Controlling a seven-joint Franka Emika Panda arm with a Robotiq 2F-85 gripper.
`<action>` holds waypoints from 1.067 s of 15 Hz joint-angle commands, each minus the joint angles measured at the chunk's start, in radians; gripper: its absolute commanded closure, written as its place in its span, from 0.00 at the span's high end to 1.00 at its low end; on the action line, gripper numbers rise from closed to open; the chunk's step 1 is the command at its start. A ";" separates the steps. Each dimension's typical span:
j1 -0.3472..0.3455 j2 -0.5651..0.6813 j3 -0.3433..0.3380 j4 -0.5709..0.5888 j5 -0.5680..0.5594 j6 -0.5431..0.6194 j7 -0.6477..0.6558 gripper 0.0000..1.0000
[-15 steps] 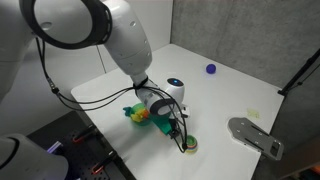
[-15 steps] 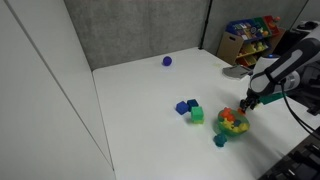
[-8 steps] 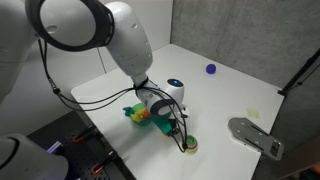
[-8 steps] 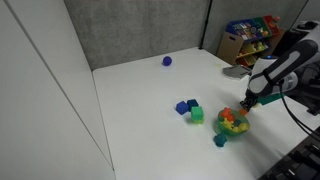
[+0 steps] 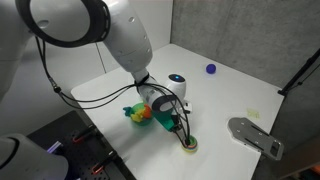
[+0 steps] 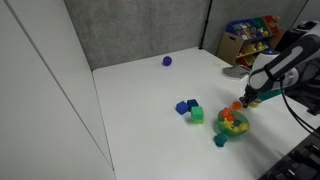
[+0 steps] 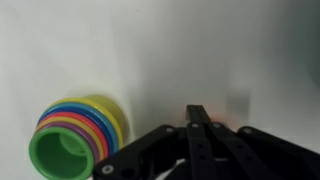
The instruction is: Put the orange bowl in the small green bowl
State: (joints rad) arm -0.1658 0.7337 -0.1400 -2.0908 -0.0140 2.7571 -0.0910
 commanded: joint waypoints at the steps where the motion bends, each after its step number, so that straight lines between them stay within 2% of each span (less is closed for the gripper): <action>1: -0.018 -0.053 0.008 -0.016 -0.013 -0.009 -0.016 0.05; 3: -0.024 -0.066 0.012 -0.015 -0.009 -0.015 -0.019 0.04; 5: -0.031 -0.070 0.018 -0.014 -0.005 -0.017 -0.023 0.29; 7: -0.038 -0.054 0.020 -0.002 -0.002 -0.008 -0.022 0.42; 13: -0.072 -0.016 0.065 0.029 0.014 -0.010 -0.037 0.90; 15: -0.066 -0.002 0.067 0.038 0.006 -0.003 -0.036 1.00; 16: -0.062 0.006 0.066 0.044 0.003 0.003 -0.033 1.00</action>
State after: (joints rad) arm -0.2178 0.7109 -0.0878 -2.0846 -0.0129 2.7565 -0.1005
